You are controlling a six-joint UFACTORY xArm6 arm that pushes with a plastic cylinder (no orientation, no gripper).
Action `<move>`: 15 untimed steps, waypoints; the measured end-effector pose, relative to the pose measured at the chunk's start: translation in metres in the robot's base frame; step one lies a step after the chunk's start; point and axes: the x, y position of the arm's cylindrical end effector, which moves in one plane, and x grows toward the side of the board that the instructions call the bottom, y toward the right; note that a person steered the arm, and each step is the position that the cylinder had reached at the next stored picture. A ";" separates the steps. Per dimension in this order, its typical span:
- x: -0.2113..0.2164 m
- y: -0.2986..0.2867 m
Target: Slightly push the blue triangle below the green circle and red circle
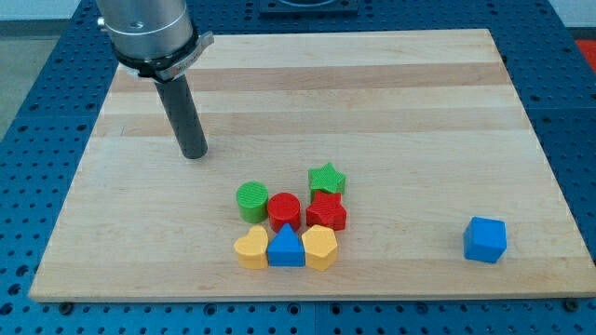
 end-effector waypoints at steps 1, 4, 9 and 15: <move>0.021 0.000; 0.077 -0.007; 0.177 0.065; 0.111 0.132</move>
